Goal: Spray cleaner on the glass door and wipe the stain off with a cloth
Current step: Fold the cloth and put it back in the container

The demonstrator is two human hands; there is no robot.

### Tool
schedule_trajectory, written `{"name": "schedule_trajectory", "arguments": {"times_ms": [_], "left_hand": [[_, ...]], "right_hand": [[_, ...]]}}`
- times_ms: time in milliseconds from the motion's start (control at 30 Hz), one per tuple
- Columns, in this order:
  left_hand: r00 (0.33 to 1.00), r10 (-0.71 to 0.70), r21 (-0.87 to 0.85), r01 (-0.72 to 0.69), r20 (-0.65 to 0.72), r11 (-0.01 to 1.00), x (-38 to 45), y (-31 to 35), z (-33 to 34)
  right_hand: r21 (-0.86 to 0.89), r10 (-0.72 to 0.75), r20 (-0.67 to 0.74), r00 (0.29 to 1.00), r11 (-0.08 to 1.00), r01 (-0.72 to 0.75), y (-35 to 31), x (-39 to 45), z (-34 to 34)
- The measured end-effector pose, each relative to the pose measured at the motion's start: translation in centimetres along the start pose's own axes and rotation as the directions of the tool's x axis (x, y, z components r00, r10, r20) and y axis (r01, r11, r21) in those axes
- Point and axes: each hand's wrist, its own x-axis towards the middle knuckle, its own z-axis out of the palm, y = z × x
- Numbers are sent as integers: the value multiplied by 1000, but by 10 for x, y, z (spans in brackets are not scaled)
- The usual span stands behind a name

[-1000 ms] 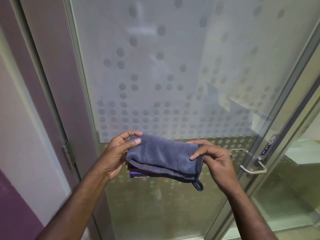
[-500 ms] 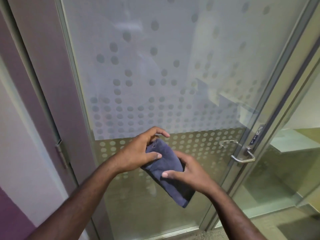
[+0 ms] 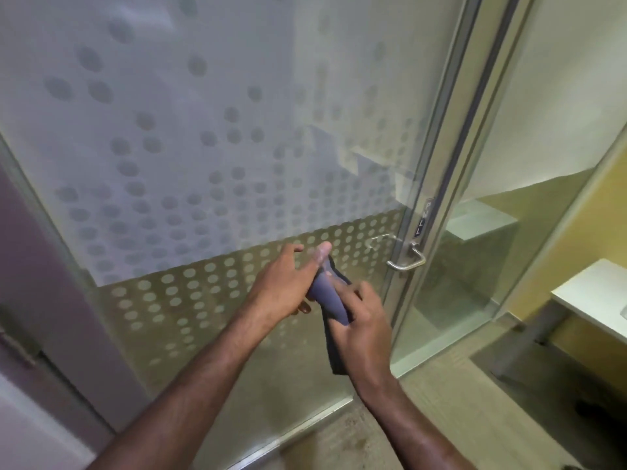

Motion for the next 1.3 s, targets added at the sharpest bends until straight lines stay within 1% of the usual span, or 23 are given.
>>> {"name": "schedule_trajectory", "arguments": {"times_ms": [100, 133, 200, 267, 333, 400, 467, 500, 533, 567, 600, 633, 667, 700, 767, 800, 833, 867, 933, 1033, 1133, 1233, 1300], "left_hand": [[1000, 7, 71, -7, -5, 997, 12, 16, 20], [1000, 28, 109, -28, -1, 994, 15, 19, 29], [996, 90, 156, -90, 4, 984, 18, 26, 51], [987, 162, 183, -159, -1, 970, 18, 35, 75], [971, 240, 229, -234, -1, 945, 17, 48, 96], [948, 318, 272, -308, 8, 912, 17, 62, 116], [921, 389, 284, -378, 19, 881, 21, 77, 133], [908, 420, 271, -409, 20, 871, 23, 86, 141], [896, 444, 248, -435, 21, 866, 25, 94, 149], [885, 464, 217, -458, 24, 862, 28, 104, 156], [878, 479, 180, -476, 30, 861, 30, 113, 165], [872, 488, 134, -488, 39, 862, 33, 122, 174], [868, 494, 83, -496, 48, 864, 34, 130, 183], [865, 498, 34, -500, 58, 865, 36, 137, 194], [857, 508, -52, -505, 82, 861, 38, 151, 215], [853, 514, -91, -507, 88, 857, 39, 156, 226], [851, 518, -124, -506, 90, 853, 41, 162, 237], [852, 516, -147, -501, 89, 853, 43, 167, 248], [858, 504, -177, -483, 97, 857, 49, 176, 266], [865, 480, -223, -444, 146, 868, 61, 184, 292], [873, 450, -296, -386, 188, 874, 71, 190, 320], [885, 419, -399, -316, 203, 861, 77, 200, 353], [887, 409, -450, -281, 217, 848, 81, 209, 376]], "right_hand": [[-227, -139, -18, 990, 965, 132, 18, -6, -10], [-253, -151, -13, 988, 957, 143, 25, -8, -14], [-216, -143, 10, 990, 966, 142, 42, -13, -23], [-91, -94, 44, 995, 991, 98, 61, -15, -37], [170, 13, 78, 997, 985, -26, 81, -17, -53], [396, 152, 49, 987, 904, -159, 103, -18, -68], [486, 343, -3, 939, 821, -298, 129, -18, -80], [516, 460, -6, 888, 762, -392, 142, -17, -85], [552, 580, 28, 814, 670, -497, 157, -15, -91], [596, 678, 103, 727, 543, -591, 170, -13, -98], [638, 734, 200, 649, 405, -655, 182, -11, -105], [673, 748, 300, 592, 274, -687, 193, -9, -113], [703, 730, 396, 557, 149, -696, 204, -7, -120], [731, 694, 477, 539, 27, -682, 214, -5, -127], [784, 616, 567, 547, -198, -589, 234, 1, -142], [800, 589, 580, 562, -284, -529, 243, 3, -149], [814, 574, 576, 582, -334, -475, 251, 5, -157], [831, 570, 556, 605, -355, -428, 258, 7, -166], [872, 584, 488, 648, -349, -342, 273, 9, -183], [919, 615, 395, 682, -272, -287, 303, 13, -212], [934, 650, 349, 675, -181, -309, 331, 13, -244], [935, 676, 334, 656, -151, -321, 354, 9, -274], [914, 692, 361, 625, -131, -383, 367, 7, -291]]}}
